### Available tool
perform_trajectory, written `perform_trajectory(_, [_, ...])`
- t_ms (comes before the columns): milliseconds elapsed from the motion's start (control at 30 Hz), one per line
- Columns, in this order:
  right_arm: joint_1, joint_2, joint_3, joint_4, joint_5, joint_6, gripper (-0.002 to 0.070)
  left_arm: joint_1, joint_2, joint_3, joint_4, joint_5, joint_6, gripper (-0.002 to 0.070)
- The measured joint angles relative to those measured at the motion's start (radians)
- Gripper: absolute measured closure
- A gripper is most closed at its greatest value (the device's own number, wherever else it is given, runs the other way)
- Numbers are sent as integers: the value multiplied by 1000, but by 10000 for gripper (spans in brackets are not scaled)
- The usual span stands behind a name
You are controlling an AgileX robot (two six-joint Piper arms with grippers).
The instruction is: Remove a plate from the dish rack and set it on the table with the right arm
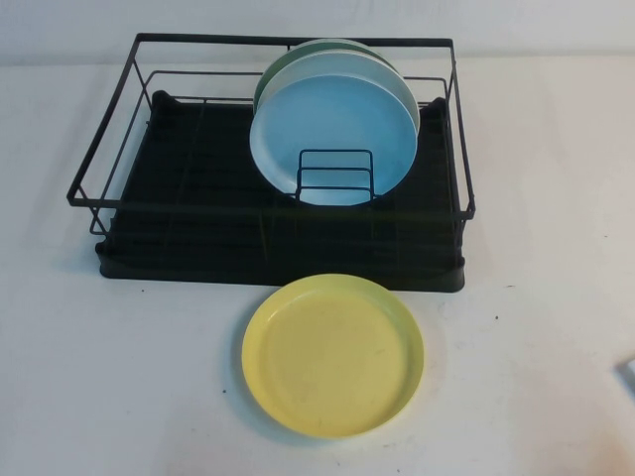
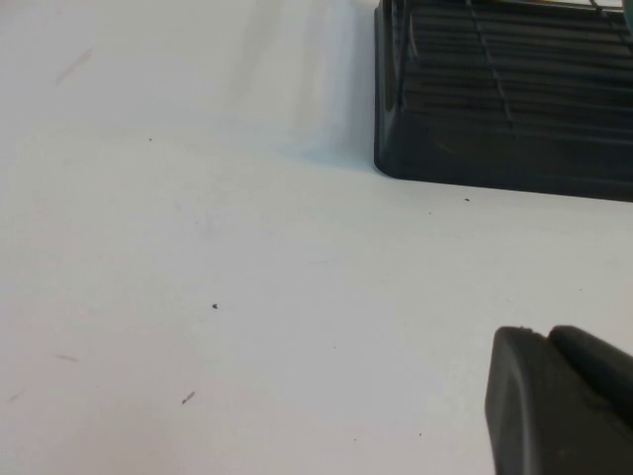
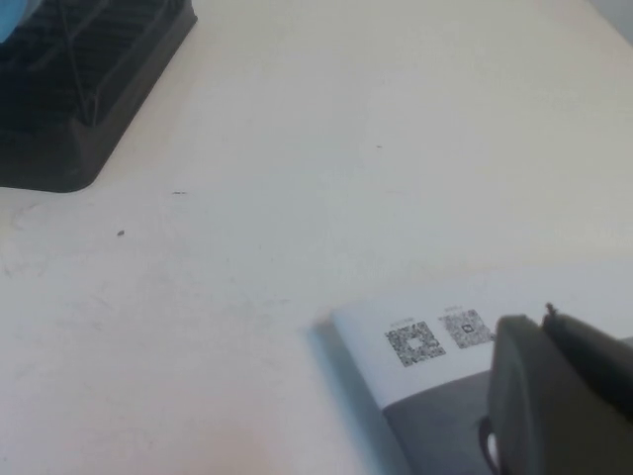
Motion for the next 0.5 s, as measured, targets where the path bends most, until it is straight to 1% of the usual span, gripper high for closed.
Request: perform_trajectory(500, [0,0,0,-9,13,13,694,0,0,0,0,0,0,679])
